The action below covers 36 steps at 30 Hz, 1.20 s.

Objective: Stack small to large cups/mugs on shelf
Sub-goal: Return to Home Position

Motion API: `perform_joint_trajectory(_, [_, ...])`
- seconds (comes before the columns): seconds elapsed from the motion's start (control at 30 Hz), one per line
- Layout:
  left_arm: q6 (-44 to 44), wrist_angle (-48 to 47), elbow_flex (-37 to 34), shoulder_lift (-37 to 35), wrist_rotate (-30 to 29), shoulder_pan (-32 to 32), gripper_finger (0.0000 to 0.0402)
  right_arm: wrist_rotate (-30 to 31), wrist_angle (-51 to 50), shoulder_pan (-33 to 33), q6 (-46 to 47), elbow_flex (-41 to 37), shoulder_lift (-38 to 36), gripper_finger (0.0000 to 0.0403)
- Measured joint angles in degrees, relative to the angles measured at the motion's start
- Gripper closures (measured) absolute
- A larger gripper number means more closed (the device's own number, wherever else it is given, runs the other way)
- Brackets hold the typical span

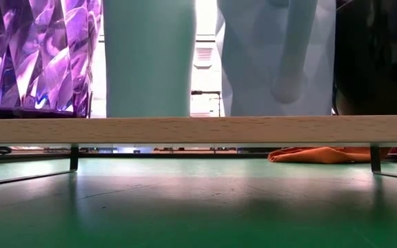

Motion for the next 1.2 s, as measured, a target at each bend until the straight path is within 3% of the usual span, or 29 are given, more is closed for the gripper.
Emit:
perform_joint_trajectory(0.13, [-8.7, -6.6, -3.2, -0.2, -1.7, 0.1, 0.0350, -0.1, 3.7, 0.0, 0.8, -8.4, -5.9, 0.0390])
perform_joint_trajectory(0.23, [-19.8, -9.9, -4.4, -0.2, -1.9, 0.0, 0.0350, 2.0, -5.3, 0.0, 2.6, -8.3, -9.1, 0.0390])
perform_joint_trajectory(0.33, [-28.0, -19.6, -4.8, 0.3, -2.0, 0.0, 0.0350, 6.4, -9.9, 0.0, 5.2, -8.4, -10.8, 0.0390])
perform_joint_trajectory(0.67, [-28.3, -22.2, -9.0, 1.0, -1.0, 0.0, 0.0350, 7.2, -24.2, 0.0, 7.2, -8.5, -8.3, 0.0390])
perform_joint_trajectory(1.2, [-28.4, -22.2, -12.8, 1.0, -0.9, 0.0, 0.0350, 7.2, -24.0, 0.0, 7.1, -8.4, -5.7, 0.0390])
